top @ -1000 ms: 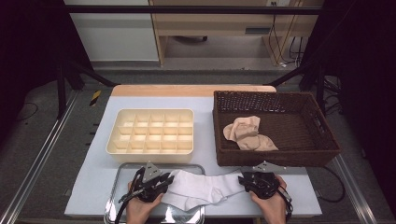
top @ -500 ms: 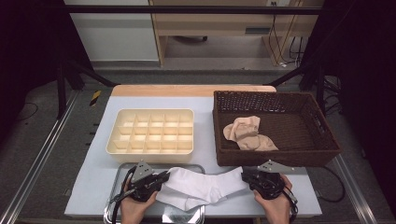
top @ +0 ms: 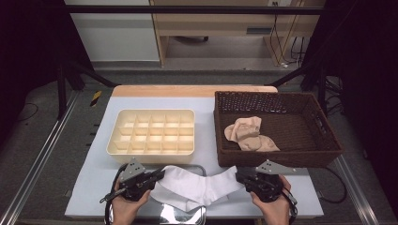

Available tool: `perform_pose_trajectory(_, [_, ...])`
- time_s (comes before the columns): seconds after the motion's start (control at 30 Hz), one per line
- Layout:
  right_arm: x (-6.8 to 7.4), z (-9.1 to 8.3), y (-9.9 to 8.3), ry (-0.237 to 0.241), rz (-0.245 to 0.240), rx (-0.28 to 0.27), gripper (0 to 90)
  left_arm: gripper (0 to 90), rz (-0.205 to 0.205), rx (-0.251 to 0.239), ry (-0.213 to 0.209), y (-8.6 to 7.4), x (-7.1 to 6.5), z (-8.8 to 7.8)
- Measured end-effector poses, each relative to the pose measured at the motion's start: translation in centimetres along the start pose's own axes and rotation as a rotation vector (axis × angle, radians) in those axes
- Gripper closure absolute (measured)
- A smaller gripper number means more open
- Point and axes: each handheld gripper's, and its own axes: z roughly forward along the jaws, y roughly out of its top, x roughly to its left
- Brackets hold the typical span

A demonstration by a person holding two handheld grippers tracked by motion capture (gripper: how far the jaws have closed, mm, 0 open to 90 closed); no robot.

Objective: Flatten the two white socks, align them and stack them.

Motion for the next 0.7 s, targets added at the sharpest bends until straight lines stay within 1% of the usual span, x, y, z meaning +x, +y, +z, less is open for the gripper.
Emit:
perform_pose_trajectory(0.13, [1.0,0.5,0.2,0.029,-0.018,0.011,86.1,85.2,-0.017,0.002,0.015,-0.1,0.9,-0.9])
perform_pose_trajectory(0.2, [1.5,0.6,0.3,0.044,-0.028,0.014,86.1,85.2,-0.034,0.006,0.022,-0.5,1.2,-1.2])
perform_pose_trajectory(0.33, [2.4,0.9,0.5,0.078,-0.034,0.016,86.0,85.2,-0.045,0.017,0.033,-1.2,1.9,-1.8])
perform_pose_trajectory(0.43, [2.7,1.2,0.5,0.095,-0.032,0.025,86.0,85.2,-0.055,0.028,0.043,-1.5,2.5,-2.0])
perform_pose_trajectory(0.53, [2.9,1.7,0.3,0.092,-0.03,0.042,86.1,85.1,-0.066,0.049,0.048,-1.9,2.8,-1.8])
perform_pose_trajectory(0.63, [2.7,2.5,-0.2,0.089,-0.026,0.064,86.0,85.0,-0.063,0.071,0.055,-2.3,2.9,-1.6])
perform_pose_trajectory(0.7, [2.6,3.1,-0.6,0.086,-0.027,0.081,86.1,85.0,-0.069,0.071,0.061,-2.4,3.1,-1.6])
